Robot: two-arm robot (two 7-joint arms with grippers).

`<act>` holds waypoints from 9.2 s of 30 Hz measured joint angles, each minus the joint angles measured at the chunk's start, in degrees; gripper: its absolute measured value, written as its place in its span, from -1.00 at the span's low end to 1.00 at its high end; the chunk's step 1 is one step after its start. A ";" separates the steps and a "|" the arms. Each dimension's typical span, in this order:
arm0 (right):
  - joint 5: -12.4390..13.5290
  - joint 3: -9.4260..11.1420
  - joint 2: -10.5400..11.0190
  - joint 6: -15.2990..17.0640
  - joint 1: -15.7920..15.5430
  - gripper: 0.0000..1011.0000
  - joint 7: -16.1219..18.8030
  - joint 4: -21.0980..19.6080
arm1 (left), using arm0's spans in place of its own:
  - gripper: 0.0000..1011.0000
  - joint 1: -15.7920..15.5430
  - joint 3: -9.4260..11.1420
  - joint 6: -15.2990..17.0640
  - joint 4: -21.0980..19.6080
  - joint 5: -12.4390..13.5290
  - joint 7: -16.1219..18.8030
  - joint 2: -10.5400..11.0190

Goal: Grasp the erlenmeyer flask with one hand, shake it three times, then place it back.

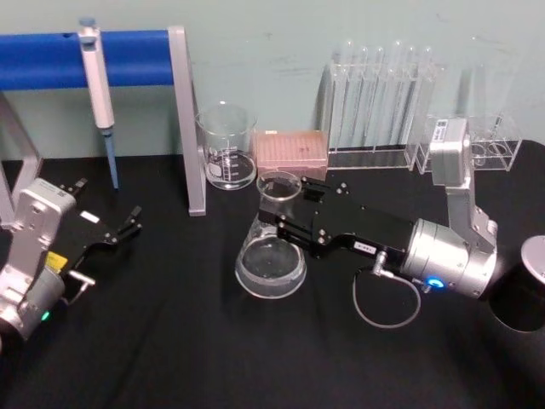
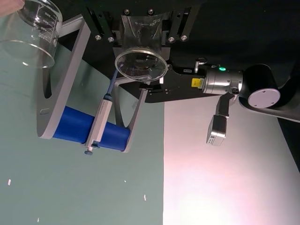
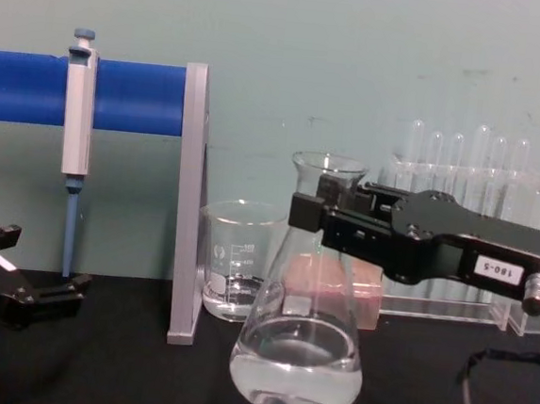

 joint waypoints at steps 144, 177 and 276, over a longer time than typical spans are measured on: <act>-1.84 -2.18 -0.32 -1.79 -0.06 -0.09 3.58 10.88 | 0.98 0.00 0.00 0.00 0.00 0.00 0.00 0.00; -1.99 -2.19 -0.32 -1.81 -0.06 0.91 3.67 10.94 | 0.98 0.00 0.00 0.00 0.00 0.00 0.00 0.00; -8.20 15.47 -4.84 1.62 -12.01 0.98 -26.71 4.81 | 0.98 0.00 0.00 0.00 0.00 0.00 0.00 0.00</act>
